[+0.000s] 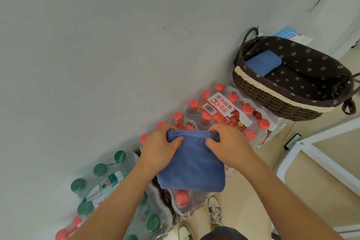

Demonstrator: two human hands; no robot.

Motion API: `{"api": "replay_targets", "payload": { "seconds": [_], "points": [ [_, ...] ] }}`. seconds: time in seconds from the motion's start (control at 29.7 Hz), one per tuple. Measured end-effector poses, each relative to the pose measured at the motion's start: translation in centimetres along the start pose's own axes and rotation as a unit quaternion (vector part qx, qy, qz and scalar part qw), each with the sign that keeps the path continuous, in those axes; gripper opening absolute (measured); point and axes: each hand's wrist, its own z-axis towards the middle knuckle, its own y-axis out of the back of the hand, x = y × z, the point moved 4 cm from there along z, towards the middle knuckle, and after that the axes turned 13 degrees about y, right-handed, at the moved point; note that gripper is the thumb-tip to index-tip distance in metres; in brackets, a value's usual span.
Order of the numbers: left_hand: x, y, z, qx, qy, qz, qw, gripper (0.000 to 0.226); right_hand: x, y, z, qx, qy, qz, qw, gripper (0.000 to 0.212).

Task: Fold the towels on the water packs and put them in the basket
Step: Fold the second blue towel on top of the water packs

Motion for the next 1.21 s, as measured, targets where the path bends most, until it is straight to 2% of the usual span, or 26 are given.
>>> {"api": "replay_targets", "payload": {
  "seconds": [0.17,0.34,0.4,0.54,0.71,0.88,0.98,1.11,1.21],
  "points": [
    [0.0,-0.5,0.7,-0.015,0.005,0.047,0.999,0.013,-0.5,-0.2,1.7,0.012,0.060,-0.089,0.994,0.014],
    [-0.4,-0.8,1.1,-0.026,-0.003,0.096,0.995,0.020,-1.2,-0.7,2.5,0.051,0.094,-0.129,0.986,0.011],
    [-0.4,-0.9,1.1,-0.031,-0.014,0.106,0.994,0.022,-1.4,-0.8,2.8,0.062,0.106,-0.129,0.984,0.007],
    [-0.1,-1.6,1.4,-0.027,-0.043,0.116,0.992,0.026,-1.5,-1.2,3.2,0.106,0.118,-0.117,0.980,0.020],
    [0.7,-2.0,1.9,-0.072,-0.079,0.226,0.968,0.050,-1.6,-1.6,3.5,0.166,0.115,-0.123,0.972,0.029],
    [0.9,-2.0,2.2,-0.060,-0.089,0.281,0.954,0.056,-1.7,-2.0,4.3,0.221,0.103,-0.106,0.964,0.033],
    [1.1,-2.0,2.4,-0.032,-0.079,0.269,0.959,0.060,-1.3,-1.6,4.9,0.207,0.112,-0.109,0.966,0.029],
    [1.7,-1.5,2.1,-0.002,-0.060,0.190,0.980,0.062,-0.4,-1.1,4.9,0.212,0.131,-0.091,0.964,0.022],
    [2.2,-0.8,1.5,0.044,-0.037,0.130,0.990,0.041,0.1,-1.2,4.8,0.230,0.145,-0.042,0.961,0.019]
  ]
}}
